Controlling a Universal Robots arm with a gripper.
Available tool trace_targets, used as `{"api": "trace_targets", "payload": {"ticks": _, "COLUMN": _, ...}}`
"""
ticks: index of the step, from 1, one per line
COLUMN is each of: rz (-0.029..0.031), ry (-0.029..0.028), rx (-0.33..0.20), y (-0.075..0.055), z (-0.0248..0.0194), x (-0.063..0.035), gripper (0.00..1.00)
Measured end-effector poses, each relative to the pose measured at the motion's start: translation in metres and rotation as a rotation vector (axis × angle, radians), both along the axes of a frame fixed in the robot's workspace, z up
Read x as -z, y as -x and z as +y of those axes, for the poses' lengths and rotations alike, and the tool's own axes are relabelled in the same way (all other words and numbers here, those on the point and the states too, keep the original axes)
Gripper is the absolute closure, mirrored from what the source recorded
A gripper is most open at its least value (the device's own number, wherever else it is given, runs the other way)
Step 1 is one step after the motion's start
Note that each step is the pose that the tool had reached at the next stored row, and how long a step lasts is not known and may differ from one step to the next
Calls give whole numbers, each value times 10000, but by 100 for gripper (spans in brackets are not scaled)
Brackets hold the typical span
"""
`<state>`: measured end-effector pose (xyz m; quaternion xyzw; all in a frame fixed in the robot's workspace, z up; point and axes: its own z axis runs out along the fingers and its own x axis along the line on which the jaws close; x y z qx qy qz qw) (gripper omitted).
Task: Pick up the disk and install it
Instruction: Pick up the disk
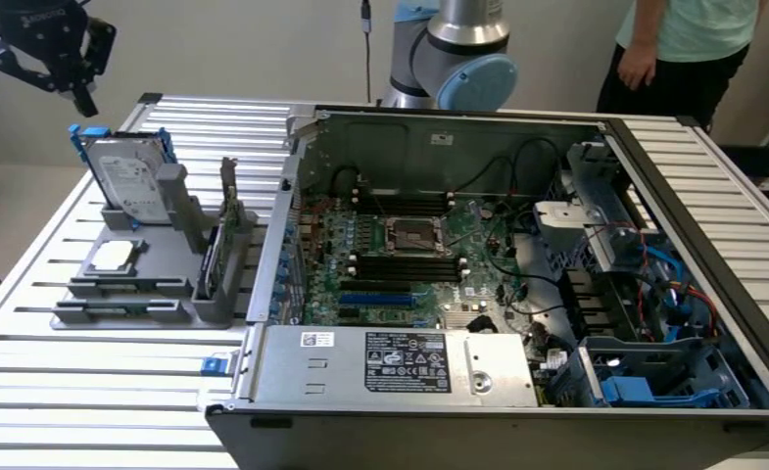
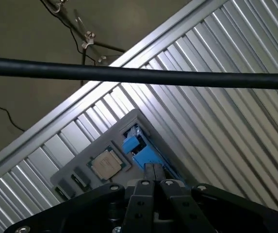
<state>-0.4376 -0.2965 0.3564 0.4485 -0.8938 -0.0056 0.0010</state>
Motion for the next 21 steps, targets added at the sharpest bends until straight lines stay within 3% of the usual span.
{"api": "trace_targets", "payload": {"ticks": 21, "rz": -4, "ry": -79, "rx": -3736, "y": 0, "z": 0, "x": 15, "gripper": 89}}
